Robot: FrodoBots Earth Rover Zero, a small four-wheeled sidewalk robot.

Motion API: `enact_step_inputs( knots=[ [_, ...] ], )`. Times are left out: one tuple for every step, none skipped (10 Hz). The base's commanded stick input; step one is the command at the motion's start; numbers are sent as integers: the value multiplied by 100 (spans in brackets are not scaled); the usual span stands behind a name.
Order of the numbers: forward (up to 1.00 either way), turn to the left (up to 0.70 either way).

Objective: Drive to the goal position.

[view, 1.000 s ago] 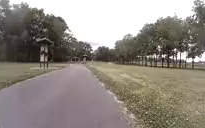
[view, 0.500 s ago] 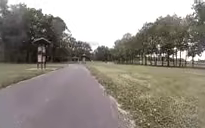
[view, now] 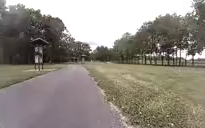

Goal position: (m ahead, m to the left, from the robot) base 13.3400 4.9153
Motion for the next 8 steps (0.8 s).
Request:
enact_step_inputs(
  knots=[
    [70, 0],
    [70, 0],
    [70, 0],
    [70, 0],
    [70, 0],
    [70, 0],
    [70, 0],
    [70, 0]
  ],
)
